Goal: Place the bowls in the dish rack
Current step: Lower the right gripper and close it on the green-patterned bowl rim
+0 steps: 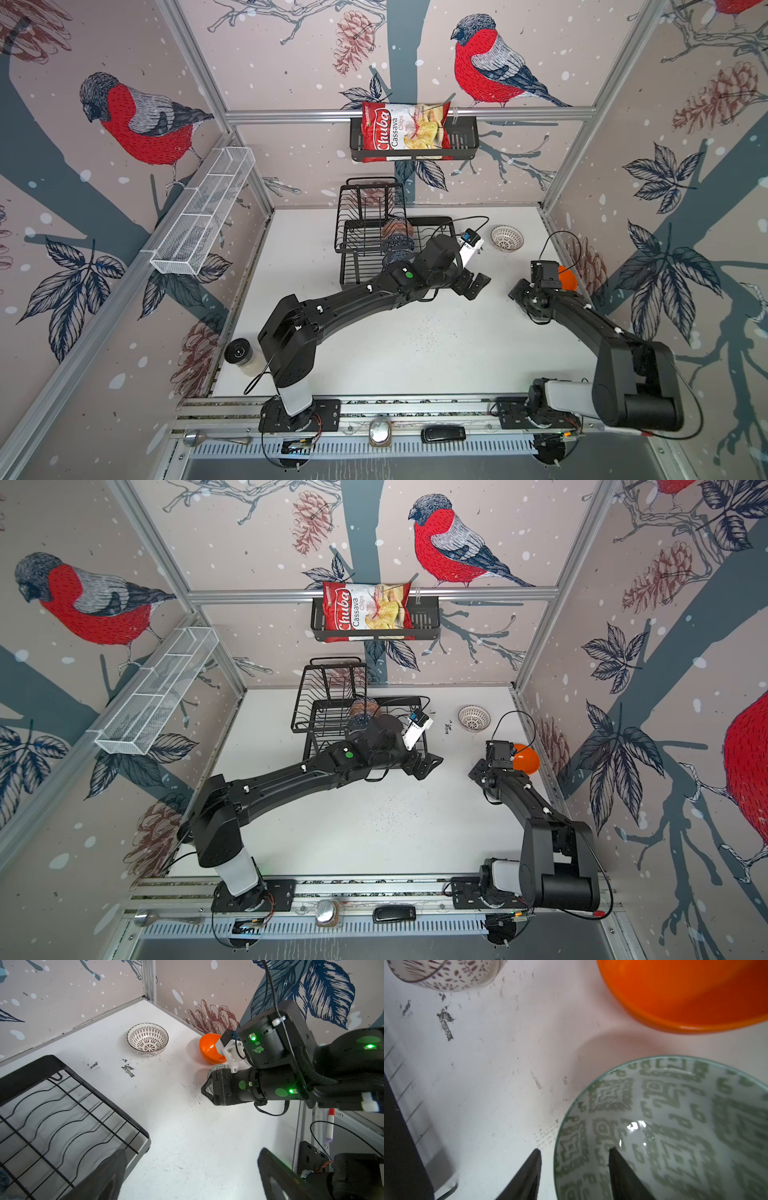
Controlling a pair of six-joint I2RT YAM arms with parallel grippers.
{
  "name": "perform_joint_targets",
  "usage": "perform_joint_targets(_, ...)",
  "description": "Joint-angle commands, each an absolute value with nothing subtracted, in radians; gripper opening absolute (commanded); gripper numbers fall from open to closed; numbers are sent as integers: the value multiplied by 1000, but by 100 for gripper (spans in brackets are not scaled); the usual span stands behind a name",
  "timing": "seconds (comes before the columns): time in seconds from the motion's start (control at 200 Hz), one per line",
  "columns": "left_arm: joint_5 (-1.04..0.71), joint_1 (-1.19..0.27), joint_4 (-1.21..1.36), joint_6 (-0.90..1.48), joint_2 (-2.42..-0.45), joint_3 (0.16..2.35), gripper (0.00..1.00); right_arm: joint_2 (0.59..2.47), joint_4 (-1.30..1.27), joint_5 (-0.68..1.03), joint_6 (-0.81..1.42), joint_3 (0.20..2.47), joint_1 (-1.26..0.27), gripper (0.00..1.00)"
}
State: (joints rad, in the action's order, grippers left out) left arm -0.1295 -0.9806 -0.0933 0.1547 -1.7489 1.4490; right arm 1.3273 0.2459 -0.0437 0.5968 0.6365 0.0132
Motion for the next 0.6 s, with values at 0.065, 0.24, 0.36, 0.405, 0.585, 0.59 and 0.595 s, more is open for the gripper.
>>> perform_joint_targets(0.065, -142, -983, -62, 149, -1744, 1433, 98, 1344, 228, -42, 557, 625, 9, 35)
perform_joint_targets(0.24, -129, -983, -71, 144, -1742, 1437, 98, 1336, 229, -60, 558, 615, 1, 16)
perform_joint_targets(0.36, -123, -982, -76, 144, -1734, 1443, 98, 1316, 241, -67, 566, 615, -20, 6)
perform_joint_targets(0.405, -119, -979, -78, 144, -1731, 1443, 98, 1308, 253, -66, 573, 623, -38, 3)
perform_joint_targets(0.585, -88, -934, -81, 172, -1706, 1437, 98, 1270, 314, -104, 635, 685, -216, 2)
perform_joint_targets(0.59, -88, -933, -81, 173, -1704, 1436, 98, 1270, 316, -105, 637, 687, -223, 2)
perform_joint_targets(0.595, -87, -931, -81, 175, -1704, 1435, 98, 1270, 317, -106, 639, 688, -230, 2)
